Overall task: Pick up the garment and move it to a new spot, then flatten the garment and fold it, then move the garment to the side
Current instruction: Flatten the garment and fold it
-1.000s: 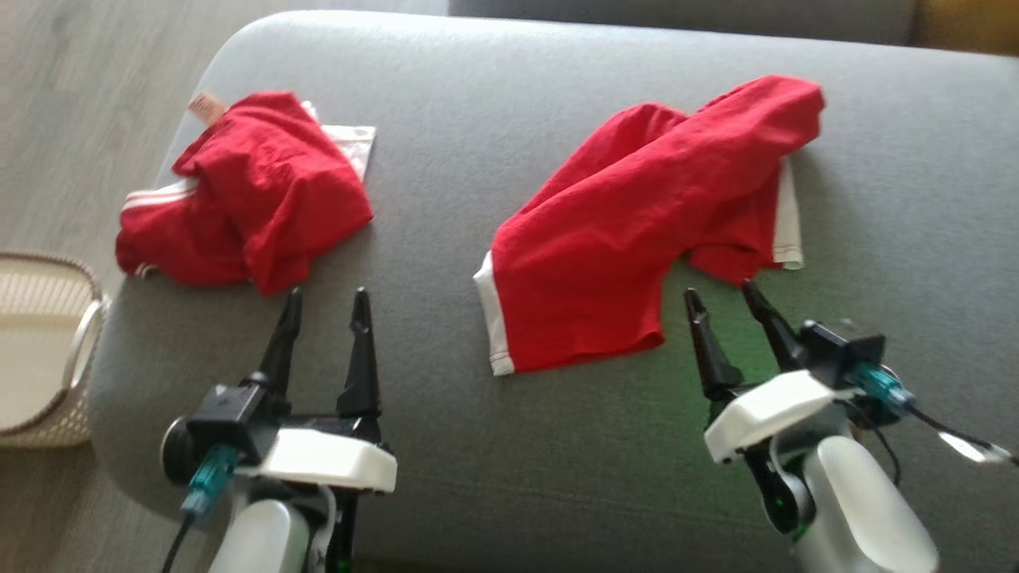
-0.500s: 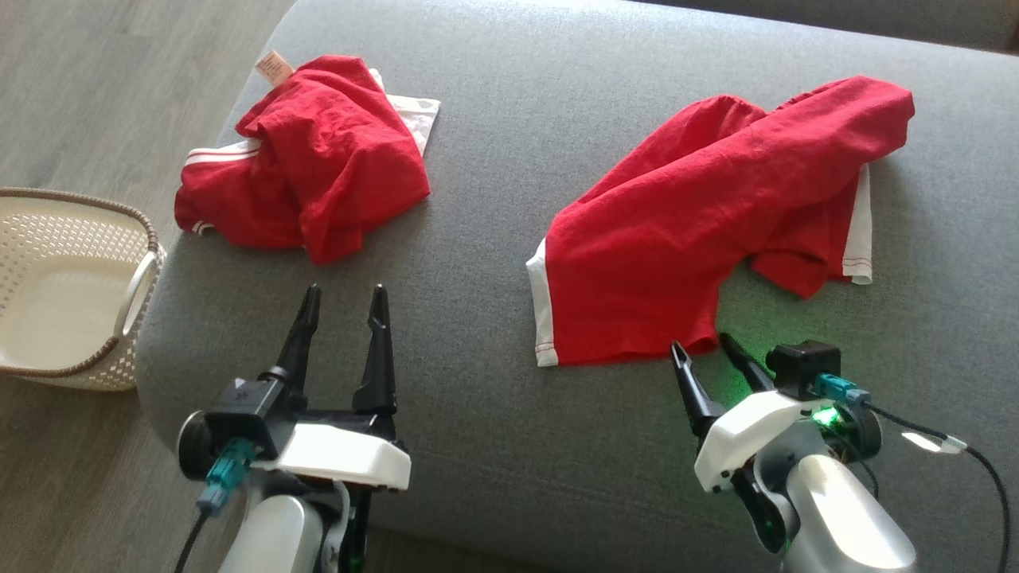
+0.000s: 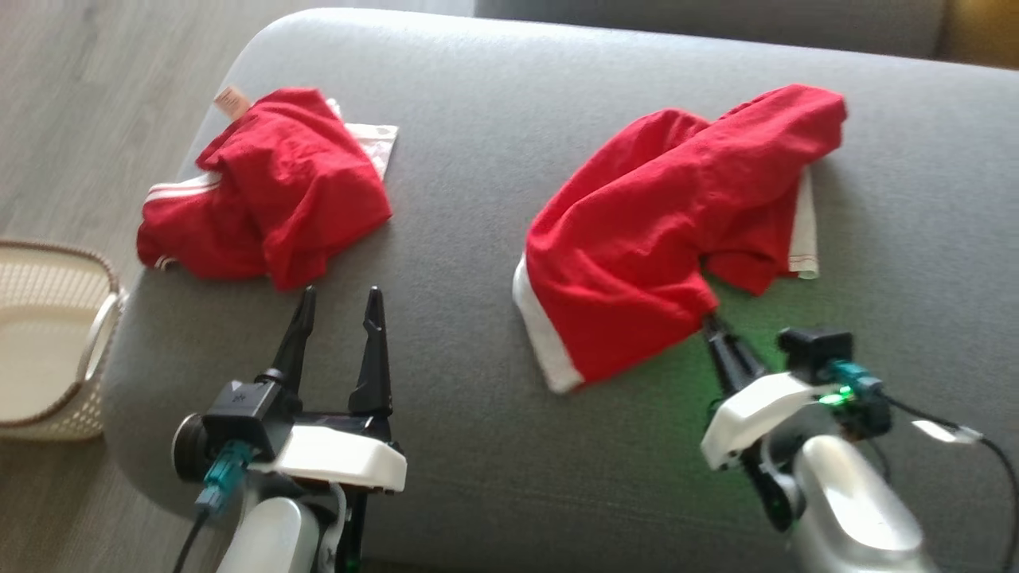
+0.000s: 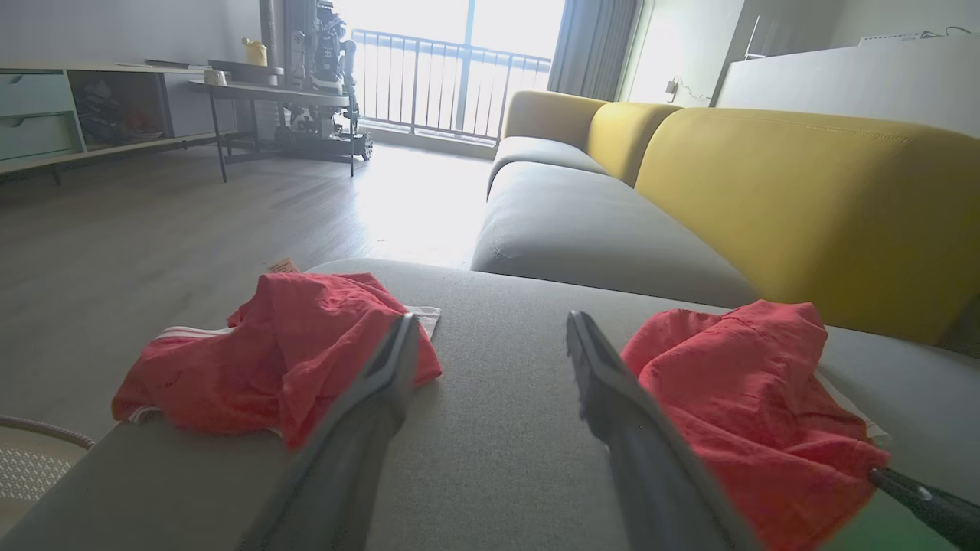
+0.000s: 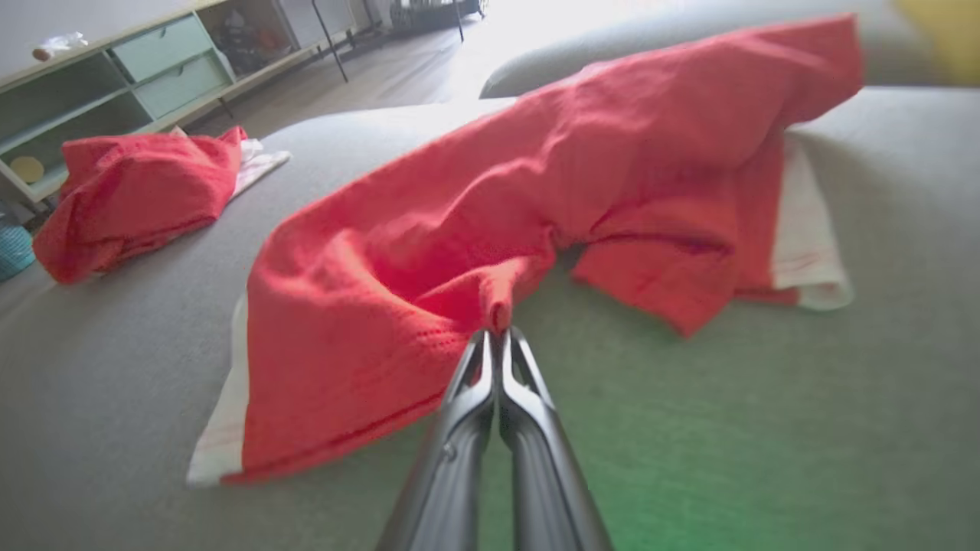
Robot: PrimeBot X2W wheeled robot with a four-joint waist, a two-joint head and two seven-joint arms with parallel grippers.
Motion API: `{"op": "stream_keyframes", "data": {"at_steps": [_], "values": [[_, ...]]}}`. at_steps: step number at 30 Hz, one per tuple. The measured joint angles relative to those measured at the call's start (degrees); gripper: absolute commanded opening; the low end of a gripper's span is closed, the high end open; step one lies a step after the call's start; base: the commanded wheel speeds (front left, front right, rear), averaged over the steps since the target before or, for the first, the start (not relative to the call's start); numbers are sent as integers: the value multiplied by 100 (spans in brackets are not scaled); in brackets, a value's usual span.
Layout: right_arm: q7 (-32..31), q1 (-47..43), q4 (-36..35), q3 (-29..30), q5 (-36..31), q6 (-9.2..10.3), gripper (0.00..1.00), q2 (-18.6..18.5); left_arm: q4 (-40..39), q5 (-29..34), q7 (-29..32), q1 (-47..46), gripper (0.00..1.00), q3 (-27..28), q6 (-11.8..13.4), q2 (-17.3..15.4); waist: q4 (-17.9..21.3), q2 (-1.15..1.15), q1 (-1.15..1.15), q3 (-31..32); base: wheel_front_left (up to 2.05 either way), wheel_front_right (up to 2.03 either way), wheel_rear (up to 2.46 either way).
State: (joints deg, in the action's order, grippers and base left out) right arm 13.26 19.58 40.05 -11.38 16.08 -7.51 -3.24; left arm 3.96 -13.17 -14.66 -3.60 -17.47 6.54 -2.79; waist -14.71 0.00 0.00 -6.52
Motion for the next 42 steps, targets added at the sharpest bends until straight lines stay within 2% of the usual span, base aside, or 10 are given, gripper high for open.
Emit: {"op": "stream_keyframes", "data": {"at_steps": [7, 15, 20, 21, 22, 23, 27, 31, 36, 42], "values": [[-105, -81, -579, 1315, -1218, 0, 0, -3, 0, 25, 0, 262, 100, 160, -5, -3, 357, 0, 0, 211, 0, 0, 0], [-1110, -502, -1934, 2607, -2212, 0, 0, -29, -24, 56, 0, 315, 100, 261, -49, -4, 836, 0, 0, 364, 0, 0, 0], [-1775, -619, -2359, 3339, -2584, 0, 0, -9, -32, 56, 0, 311, 100, 243, -48, -3, 1049, 0, 0, 317, 0, 0, 0], [-1929, -634, -2347, 3403, -2606, 0, 23, -4, -31, 56, 0, 311, 100, 241, -48, -4, 1081, 0, 0, 301, 0, 0, 0], [-2011, -651, -2350, 3416, -2610, 0, 89, 4, -31, 56, 0, 308, 100, 234, -49, -4, 1107, 0, 0, 278, 0, 0, 0], [-2020, -676, -2362, 3378, -2590, 0, 100, 12, -30, 56, 0, 299, 100, 221, -51, -3, 1127, 0, 0, 252, 0, 0, 0], [-1827, -701, -2457, 2795, -2154, 0, 100, 34, -19, 67, 0, 221, 100, 200, -53, -3, 1202, 0, 0, 174, 0, 0, 0], [-1300, -700, -2726, 2113, -1978, 0, 100, 49, -16, 108, 0, 144, 100, 200, -97, -3, 1253, 0, 0, 161, 0, 0, 0], [-673, -736, -2969, 1519, -1252, 1, 100, 42, 4, 108, 0, 145, 100, 193, -102, -3, 1267, 0, 0, 232, 0, 0, 0], [-203, -1444, -2970, 786, -724, 0, 100, 76, -1, 108, 0, 169, 100, 170, -99, -3, 1319, 0, 0, 244, 0, 0, 0]]}}
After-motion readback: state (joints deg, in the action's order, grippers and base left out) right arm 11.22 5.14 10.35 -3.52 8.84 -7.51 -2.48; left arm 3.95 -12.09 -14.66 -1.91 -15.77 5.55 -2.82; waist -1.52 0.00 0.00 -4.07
